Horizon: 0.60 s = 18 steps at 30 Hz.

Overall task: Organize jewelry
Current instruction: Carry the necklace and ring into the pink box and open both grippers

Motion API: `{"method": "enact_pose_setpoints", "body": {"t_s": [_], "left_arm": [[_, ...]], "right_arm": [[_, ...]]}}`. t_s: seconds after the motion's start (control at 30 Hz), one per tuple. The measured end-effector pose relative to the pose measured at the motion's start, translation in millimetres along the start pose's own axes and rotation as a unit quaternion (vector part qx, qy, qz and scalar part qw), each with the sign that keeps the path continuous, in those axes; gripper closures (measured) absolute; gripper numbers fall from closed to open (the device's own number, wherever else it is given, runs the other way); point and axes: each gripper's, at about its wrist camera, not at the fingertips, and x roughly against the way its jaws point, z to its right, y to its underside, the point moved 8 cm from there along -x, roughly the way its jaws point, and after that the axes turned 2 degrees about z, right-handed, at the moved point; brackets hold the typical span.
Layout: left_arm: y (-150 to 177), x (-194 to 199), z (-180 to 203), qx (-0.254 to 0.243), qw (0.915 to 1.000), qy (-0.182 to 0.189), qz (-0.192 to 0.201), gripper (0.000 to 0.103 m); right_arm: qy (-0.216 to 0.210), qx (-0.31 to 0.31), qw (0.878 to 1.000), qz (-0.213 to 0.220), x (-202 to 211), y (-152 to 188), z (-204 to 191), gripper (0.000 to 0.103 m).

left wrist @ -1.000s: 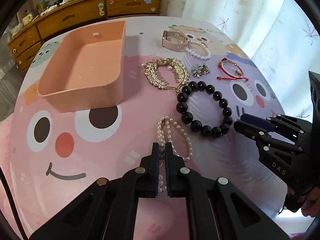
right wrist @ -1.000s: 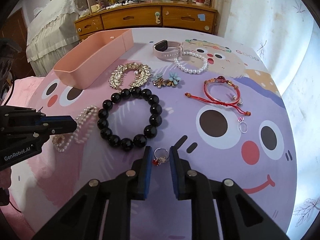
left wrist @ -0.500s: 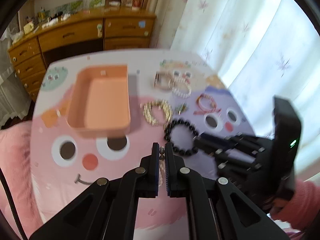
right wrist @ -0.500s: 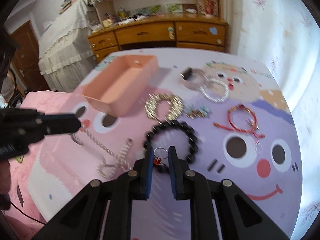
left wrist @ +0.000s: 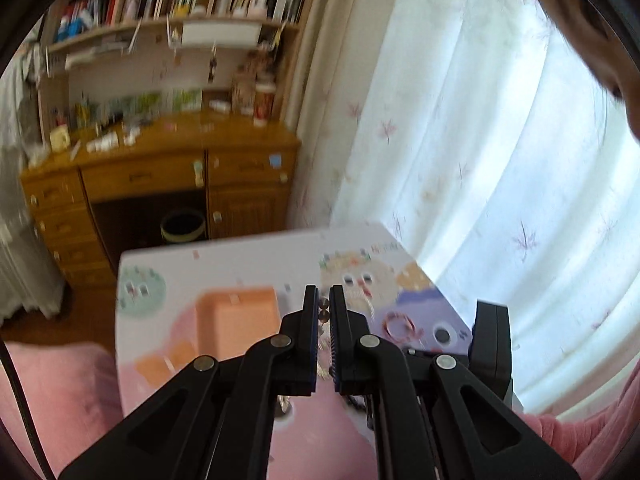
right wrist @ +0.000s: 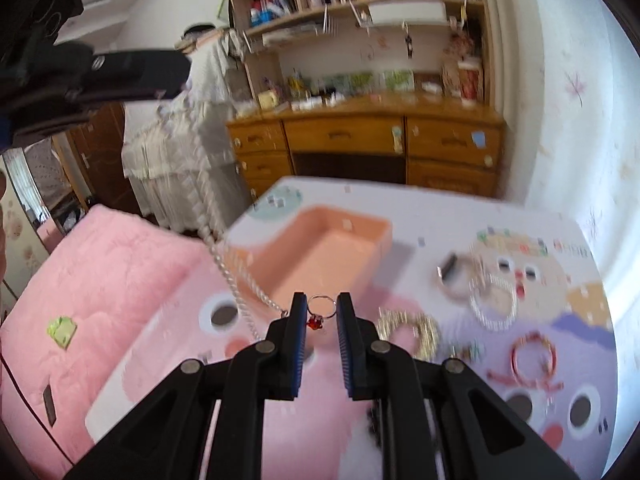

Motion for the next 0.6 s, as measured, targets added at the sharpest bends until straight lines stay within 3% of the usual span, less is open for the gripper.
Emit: {"method": "enact_pose_setpoints", "body": {"t_s": [0.1, 0.27, 0.47, 0.5, 0.53, 0.57, 0.6], "left_arm": [[-12.9, -4.5, -9.8, -0.011, 0.9997, -0.015, 0.017, 0.100], [-5.4, -32.6, -28.6, -0.014, 0.9991, -0.032, 0.022, 0.100], [33.7, -85.4, -63.1, 0.013, 0.9980, -0.059, -0.022, 0.097], [41.0, -95.7, -72.8, 0.027, 0.9960, -0.075, -0.040, 0.091], [46.2, -102.0, -80.3, 0.035, 0.9938, -0.091, -0.054, 0.070], [52.9, -110.0, -91.4, 0.051, 0.9895, -0.112, -0.075, 0.042], [55.8, -112.5, -97.5, 0.064, 0.9875, -0.119, -0.082, 0.033]], "right_arm": [[0.004, -0.006, 1.000, 0.022, -6.2, -13.8, -3.3, 0.088], [0.017, -0.007, 0.999, 0.028, -23.2, -21.0, -8.4, 0.088], [0.024, -0.010, 1.000, 0.010, -47.1, -12.9, -12.6, 0.088], [0.026, -0.016, 1.000, 0.001, -54.3, -9.1, -13.1, 0.087], [0.020, -0.022, 1.000, -0.009, -60.5, -5.7, -13.8, 0.081], [0.014, -0.029, 0.999, -0.021, -66.1, -2.4, -14.3, 0.074], [0.014, -0.036, 0.999, -0.034, -72.0, 1.9, -14.2, 0.054]]}}
